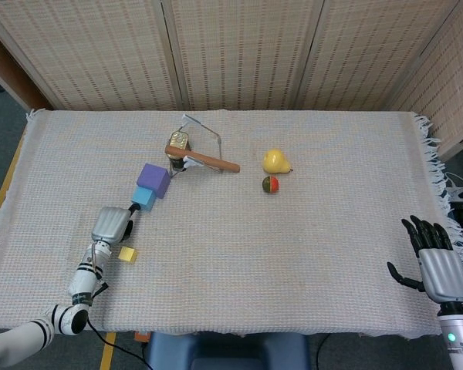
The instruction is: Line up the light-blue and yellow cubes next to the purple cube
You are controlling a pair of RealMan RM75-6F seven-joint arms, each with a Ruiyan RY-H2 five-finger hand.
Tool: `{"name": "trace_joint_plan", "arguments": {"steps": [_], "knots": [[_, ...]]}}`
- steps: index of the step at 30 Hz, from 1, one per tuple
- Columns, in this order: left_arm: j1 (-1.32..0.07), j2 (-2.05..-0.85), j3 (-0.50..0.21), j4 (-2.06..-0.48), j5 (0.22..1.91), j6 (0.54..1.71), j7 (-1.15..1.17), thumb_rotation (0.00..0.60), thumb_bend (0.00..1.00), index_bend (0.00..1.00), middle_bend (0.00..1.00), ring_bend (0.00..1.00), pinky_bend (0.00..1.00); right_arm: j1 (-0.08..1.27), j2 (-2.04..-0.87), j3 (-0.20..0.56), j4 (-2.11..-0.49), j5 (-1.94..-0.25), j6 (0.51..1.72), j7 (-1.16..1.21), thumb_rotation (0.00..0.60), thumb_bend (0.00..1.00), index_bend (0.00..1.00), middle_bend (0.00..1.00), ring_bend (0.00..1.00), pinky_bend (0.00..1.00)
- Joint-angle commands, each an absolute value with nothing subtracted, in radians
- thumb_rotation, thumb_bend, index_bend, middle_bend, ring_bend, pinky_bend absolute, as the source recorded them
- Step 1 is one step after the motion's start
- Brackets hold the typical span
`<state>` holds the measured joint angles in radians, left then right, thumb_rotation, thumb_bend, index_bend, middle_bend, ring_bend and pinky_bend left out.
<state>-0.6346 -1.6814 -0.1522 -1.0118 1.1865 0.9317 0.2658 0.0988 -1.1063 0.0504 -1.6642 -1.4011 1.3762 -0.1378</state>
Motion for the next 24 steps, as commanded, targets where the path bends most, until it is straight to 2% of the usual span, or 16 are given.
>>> {"name": "trace_joint_plan", "arguments": {"steps": [1, 18, 24], "knots": [[-0.636, -1.682, -0.154, -1.016, 1.185, 0.932, 0.269, 0.600, 0.63, 0.27, 1.00, 1.00, 1.00, 0.099, -1.106, 0.050, -1.665, -1.402, 1.375, -0.137, 0.340, 0.10, 0.00, 0.00, 0.00, 0.00], [-0.635, -1.678, -0.154, -1.057, 1.161, 0.928, 0.317, 0.600, 0.63, 0.30, 1.00, 1.00, 1.00, 0.095, -1.103, 0.048, -1.669, -1.411, 1.385, -0.134, 0.341, 0.10, 0.00, 0.00, 0.00, 0.00], [-0.616, -1.643, -0.145, -1.122, 1.183, 0.973, 0.318, 0.600, 0.61, 0.31, 1.00, 1.00, 1.00, 0.093, -1.102, 0.046, -1.669, -1.415, 1.387, -0.133, 0.342, 0.10, 0.00, 0.00, 0.00, 0.00]]}}
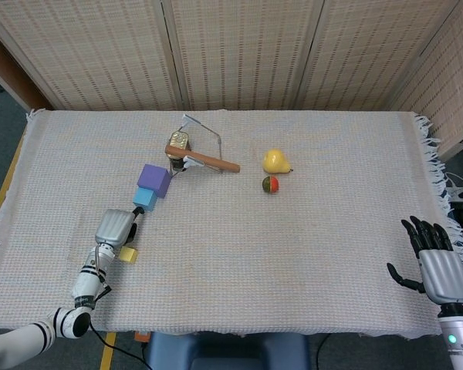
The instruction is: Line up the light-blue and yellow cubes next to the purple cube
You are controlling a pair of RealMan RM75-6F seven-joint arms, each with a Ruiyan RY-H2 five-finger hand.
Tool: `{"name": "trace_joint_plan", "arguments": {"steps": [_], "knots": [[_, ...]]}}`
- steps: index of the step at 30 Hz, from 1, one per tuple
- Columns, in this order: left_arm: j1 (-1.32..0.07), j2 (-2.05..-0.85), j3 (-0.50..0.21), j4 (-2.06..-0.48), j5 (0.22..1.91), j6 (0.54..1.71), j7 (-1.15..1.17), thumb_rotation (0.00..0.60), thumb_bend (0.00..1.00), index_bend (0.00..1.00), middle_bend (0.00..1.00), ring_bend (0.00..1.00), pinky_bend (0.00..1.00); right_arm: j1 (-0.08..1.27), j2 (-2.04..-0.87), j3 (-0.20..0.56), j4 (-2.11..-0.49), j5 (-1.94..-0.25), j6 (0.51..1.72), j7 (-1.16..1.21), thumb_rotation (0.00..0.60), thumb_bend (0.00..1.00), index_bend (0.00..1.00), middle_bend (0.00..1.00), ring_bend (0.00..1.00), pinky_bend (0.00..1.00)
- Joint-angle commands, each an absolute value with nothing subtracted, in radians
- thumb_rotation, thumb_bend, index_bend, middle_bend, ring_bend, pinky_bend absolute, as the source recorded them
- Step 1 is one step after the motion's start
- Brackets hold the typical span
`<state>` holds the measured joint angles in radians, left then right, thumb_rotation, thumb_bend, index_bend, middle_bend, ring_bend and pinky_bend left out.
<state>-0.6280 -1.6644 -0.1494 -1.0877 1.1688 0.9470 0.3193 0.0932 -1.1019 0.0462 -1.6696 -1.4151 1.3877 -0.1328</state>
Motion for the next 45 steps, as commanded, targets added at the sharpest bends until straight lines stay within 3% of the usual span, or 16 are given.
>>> {"name": "trace_joint_plan", "arguments": {"steps": [1, 11, 19, 27, 30, 36, 45], "knots": [[-0.610, -1.631, -0.143, -1.141, 1.189, 0.985, 0.315, 0.600, 0.58, 0.31, 1.00, 1.00, 1.00, 0.094, -1.102, 0.045, -1.669, -1.415, 1.386, -0.133, 0.342, 0.10, 0.00, 0.00, 0.00, 0.00], [-0.504, -1.433, -0.063, -1.420, 1.232, 1.036, 0.228, 0.600, 0.39, 0.28, 1.00, 1.00, 1.00, 0.095, -1.102, 0.041, -1.671, -1.424, 1.382, -0.133, 0.341, 0.10, 0.00, 0.00, 0.00, 0.00], [-0.472, -1.357, -0.021, -1.504, 1.254, 1.033, 0.207, 0.600, 0.36, 0.23, 1.00, 1.00, 1.00, 0.101, -1.106, 0.038, -1.673, -1.430, 1.373, -0.140, 0.342, 0.10, 0.00, 0.00, 0.00, 0.00], [-0.474, -1.393, -0.010, -1.461, 1.246, 1.024, 0.268, 0.600, 0.37, 0.22, 1.00, 1.00, 1.00, 0.099, -1.107, 0.036, -1.674, -1.431, 1.377, -0.143, 0.342, 0.10, 0.00, 0.00, 0.00, 0.00], [-0.475, -1.417, -0.009, -1.434, 1.253, 1.028, 0.281, 0.600, 0.37, 0.24, 1.00, 1.00, 1.00, 0.097, -1.106, 0.036, -1.675, -1.431, 1.379, -0.142, 0.343, 0.10, 0.00, 0.00, 0.00, 0.00], [-0.464, -1.461, -0.014, -1.385, 1.289, 1.071, 0.265, 0.600, 0.37, 0.40, 1.00, 1.00, 1.00, 0.096, -1.104, 0.037, -1.674, -1.428, 1.379, -0.141, 0.342, 0.10, 0.00, 0.00, 0.00, 0.00], [-0.466, -1.488, -0.031, -1.330, 1.336, 1.100, 0.210, 0.600, 0.37, 0.51, 1.00, 1.00, 1.00, 0.098, -1.106, 0.037, -1.676, -1.424, 1.374, -0.146, 0.342, 0.10, 0.00, 0.00, 0.00, 0.00]]}}
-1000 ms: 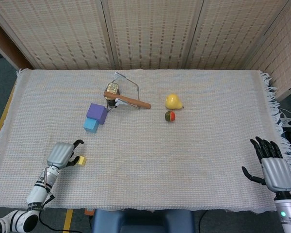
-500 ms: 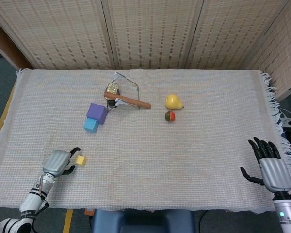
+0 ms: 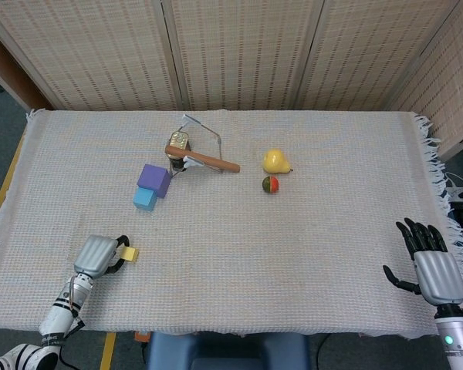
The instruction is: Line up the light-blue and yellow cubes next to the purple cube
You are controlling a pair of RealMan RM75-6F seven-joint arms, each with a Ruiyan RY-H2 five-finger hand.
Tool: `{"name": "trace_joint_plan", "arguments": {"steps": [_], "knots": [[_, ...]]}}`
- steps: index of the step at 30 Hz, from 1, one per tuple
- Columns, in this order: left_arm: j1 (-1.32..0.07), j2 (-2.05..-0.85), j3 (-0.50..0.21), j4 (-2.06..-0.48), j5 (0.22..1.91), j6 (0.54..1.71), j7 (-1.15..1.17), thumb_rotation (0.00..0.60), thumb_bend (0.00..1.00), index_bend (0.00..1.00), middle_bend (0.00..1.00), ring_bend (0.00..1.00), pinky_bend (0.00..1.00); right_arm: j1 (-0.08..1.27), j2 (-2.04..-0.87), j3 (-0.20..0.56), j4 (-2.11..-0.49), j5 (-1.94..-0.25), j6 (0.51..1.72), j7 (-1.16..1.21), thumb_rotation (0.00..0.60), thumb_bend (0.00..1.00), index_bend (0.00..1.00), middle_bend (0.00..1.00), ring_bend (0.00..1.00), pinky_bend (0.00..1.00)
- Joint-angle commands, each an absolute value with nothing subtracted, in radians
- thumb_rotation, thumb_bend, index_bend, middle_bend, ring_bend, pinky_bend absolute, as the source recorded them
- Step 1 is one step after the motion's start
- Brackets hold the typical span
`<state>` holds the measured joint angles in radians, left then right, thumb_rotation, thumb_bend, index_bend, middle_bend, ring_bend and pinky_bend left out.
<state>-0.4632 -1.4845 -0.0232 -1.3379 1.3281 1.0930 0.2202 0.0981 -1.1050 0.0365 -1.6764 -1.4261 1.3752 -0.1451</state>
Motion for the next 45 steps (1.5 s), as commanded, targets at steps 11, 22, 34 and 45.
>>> {"name": "trace_joint_plan", "arguments": {"steps": [11, 22, 34, 45], "knots": [[-0.569, -1.515, -0.133, -1.218, 1.277, 0.982, 0.159, 0.600, 0.37, 0.53, 1.00, 1.00, 1.00, 0.107, -1.116, 0.045, -1.668, -1.397, 1.355, -0.162, 0.342, 0.10, 0.00, 0.00, 0.00, 0.00], [-0.648, -1.590, -0.163, -1.040, 1.256, 0.886, 0.097, 0.600, 0.37, 0.52, 1.00, 1.00, 1.00, 0.110, -1.121, 0.055, -1.659, -1.367, 1.347, -0.172, 0.342, 0.10, 0.00, 0.00, 0.00, 0.00], [-0.674, -1.629, -0.162, -0.961, 1.273, 0.884, 0.065, 0.600, 0.37, 0.49, 1.00, 1.00, 1.00, 0.117, -1.123, 0.059, -1.657, -1.354, 1.336, -0.176, 0.342, 0.10, 0.00, 0.00, 0.00, 0.00], [-0.676, -1.646, -0.155, -0.926, 1.271, 0.883, 0.059, 0.600, 0.37, 0.36, 1.00, 1.00, 1.00, 0.115, -1.122, 0.058, -1.659, -1.353, 1.341, -0.178, 0.342, 0.10, 0.00, 0.00, 0.00, 0.00]]}}
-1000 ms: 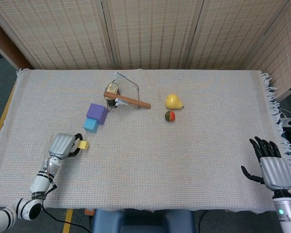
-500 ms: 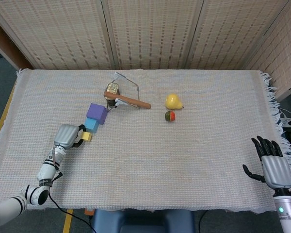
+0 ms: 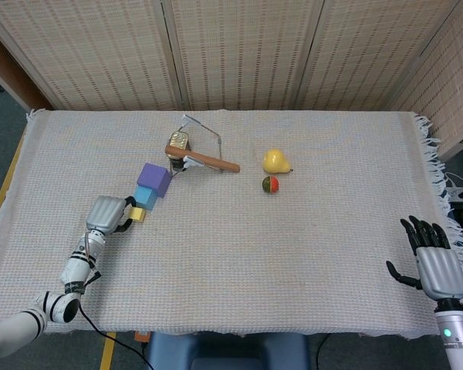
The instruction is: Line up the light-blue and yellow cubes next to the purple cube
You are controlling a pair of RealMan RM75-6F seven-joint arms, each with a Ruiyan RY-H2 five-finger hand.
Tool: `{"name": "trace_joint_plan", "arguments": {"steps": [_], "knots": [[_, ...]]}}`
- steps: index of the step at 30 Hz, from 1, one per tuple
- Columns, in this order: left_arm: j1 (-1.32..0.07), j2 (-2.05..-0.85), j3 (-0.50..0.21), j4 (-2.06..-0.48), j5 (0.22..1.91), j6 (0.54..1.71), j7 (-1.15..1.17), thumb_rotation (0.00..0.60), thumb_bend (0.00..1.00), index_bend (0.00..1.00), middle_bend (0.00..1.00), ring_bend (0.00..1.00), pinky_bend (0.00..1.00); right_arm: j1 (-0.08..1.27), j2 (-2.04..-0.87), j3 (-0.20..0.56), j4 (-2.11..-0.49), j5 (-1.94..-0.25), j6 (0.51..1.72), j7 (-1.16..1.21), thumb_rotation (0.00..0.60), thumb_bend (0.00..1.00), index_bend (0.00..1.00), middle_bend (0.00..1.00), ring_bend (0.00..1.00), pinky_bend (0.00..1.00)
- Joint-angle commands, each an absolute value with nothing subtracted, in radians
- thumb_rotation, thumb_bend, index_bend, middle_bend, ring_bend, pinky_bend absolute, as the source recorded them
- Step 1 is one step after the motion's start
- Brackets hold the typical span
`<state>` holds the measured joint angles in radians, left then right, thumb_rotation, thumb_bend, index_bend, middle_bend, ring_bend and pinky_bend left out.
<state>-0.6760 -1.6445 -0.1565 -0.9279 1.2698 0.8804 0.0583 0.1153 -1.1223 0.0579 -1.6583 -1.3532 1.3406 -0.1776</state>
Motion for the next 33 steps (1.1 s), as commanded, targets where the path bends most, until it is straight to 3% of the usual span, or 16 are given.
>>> {"name": "trace_joint_plan", "arguments": {"steps": [1, 25, 33], "knots": [[-0.675, -1.647, -0.155, -0.925, 1.271, 0.883, 0.058, 0.600, 0.37, 0.36, 1.00, 1.00, 1.00, 0.115, -1.122, 0.057, -1.659, -1.354, 1.340, -0.178, 0.342, 0.10, 0.00, 0.00, 0.00, 0.00], [-0.665, -1.635, -0.149, -0.958, 1.268, 0.906, 0.081, 0.600, 0.36, 0.32, 1.00, 1.00, 1.00, 0.114, -1.115, 0.053, -1.665, -1.359, 1.343, -0.172, 0.342, 0.10, 0.00, 0.00, 0.00, 0.00], [-0.633, -1.603, -0.137, -1.023, 1.291, 0.968, 0.080, 0.600, 0.36, 0.32, 1.00, 1.00, 1.00, 0.114, -1.114, 0.052, -1.667, -1.361, 1.343, -0.172, 0.342, 0.10, 0.00, 0.00, 0.00, 0.00]]}}
